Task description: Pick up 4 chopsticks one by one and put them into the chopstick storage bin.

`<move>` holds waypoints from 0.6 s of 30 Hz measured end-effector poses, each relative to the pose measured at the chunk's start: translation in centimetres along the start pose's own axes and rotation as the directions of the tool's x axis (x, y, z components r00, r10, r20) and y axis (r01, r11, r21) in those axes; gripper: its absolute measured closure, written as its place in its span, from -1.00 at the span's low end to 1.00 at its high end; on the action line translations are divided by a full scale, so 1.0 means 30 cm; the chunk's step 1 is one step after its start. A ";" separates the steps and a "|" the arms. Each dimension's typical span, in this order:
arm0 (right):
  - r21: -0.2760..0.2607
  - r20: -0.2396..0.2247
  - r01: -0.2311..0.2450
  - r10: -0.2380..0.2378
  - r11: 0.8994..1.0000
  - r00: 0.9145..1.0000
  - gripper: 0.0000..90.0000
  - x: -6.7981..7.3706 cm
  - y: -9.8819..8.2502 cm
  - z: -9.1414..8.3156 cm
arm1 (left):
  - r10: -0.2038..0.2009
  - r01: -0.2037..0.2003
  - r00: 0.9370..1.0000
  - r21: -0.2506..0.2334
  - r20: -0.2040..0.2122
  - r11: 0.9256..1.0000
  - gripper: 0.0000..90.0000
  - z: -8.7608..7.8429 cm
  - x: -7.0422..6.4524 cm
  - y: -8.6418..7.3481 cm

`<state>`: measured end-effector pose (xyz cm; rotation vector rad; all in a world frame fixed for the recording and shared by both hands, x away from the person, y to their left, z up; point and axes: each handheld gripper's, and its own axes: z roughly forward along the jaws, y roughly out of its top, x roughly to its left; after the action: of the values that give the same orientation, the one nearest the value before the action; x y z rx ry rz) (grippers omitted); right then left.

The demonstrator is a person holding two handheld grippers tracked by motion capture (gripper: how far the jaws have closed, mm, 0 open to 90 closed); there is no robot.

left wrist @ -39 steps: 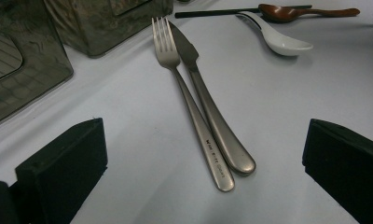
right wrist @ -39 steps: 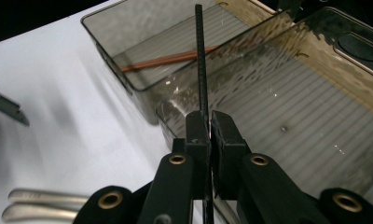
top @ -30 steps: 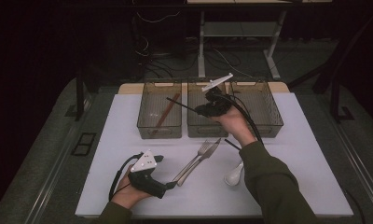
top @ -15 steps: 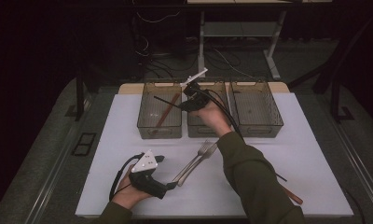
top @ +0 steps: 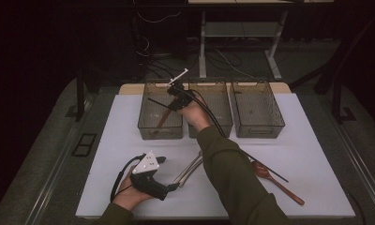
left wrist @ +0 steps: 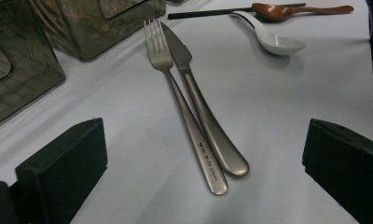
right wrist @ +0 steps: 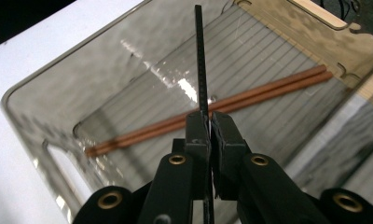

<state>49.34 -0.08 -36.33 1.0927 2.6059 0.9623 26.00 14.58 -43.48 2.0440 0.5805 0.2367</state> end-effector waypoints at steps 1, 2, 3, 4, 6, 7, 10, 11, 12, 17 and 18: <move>0.001 -0.005 -0.002 0.002 1.000 1.000 0.88 -0.001 0.003 0.009 | 0.006 -0.006 1.000 0.005 0.001 1.000 -1.00 -0.002 0.001 0.000; -0.002 -0.005 -0.006 0.006 1.000 1.000 0.82 0.000 0.006 0.016 | 0.007 -0.007 1.000 0.002 0.001 1.000 -1.00 -0.002 0.001 0.000; -0.012 -0.004 -0.007 0.007 1.000 1.000 0.63 0.002 0.007 0.020 | 0.010 -0.010 1.000 0.002 0.002 1.000 -1.00 -0.003 0.002 -0.001; -0.022 0.000 -0.002 0.002 1.000 1.000 0.54 0.002 0.007 0.017 | 0.010 -0.010 1.000 0.000 0.002 1.000 -1.00 -0.003 0.002 -0.001; -0.043 -0.007 -0.009 0.009 0.999 1.000 0.36 -0.001 0.006 0.005 | 0.006 -0.006 1.000 -0.004 0.002 1.000 -1.00 -0.004 0.002 -0.002; -0.049 -0.012 -0.010 0.010 0.999 1.000 0.29 -0.004 0.004 -0.003 | 0.008 -0.008 1.000 -0.001 0.003 1.000 -1.00 -0.006 0.003 -0.001; -0.071 -0.024 -0.004 0.003 0.997 1.000 0.15 -0.014 -0.002 -0.035 | 0.008 -0.008 1.000 -0.003 0.002 1.000 -1.00 -0.008 0.003 0.001; -0.078 -0.028 -0.005 0.003 0.997 1.000 0.10 -0.017 -0.005 -0.047 | 0.012 -0.012 1.000 -0.004 0.001 1.000 -1.00 -0.008 0.003 0.001; -0.093 -0.032 0.000 -0.003 0.996 0.999 0.07 -0.021 -0.007 -0.060 | 0.010 -0.010 1.000 -0.005 0.001 1.000 -1.00 -0.008 0.002 0.002; -0.128 -0.061 -0.005 -0.003 0.992 0.998 -0.07 -0.042 -0.026 -0.126 | 0.007 -0.007 1.000 -0.005 0.002 1.000 -1.00 -0.005 -0.001 0.001; -0.133 -0.058 0.003 -0.011 0.991 0.998 -0.09 -0.046 -0.031 -0.137 | 0.008 -0.008 1.000 -0.004 0.002 1.000 -1.00 -0.005 -0.001 0.001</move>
<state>48.27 -3.60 -33.82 1.0371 2.5461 1.1654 25.92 14.68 -43.37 2.0429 0.5707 0.2405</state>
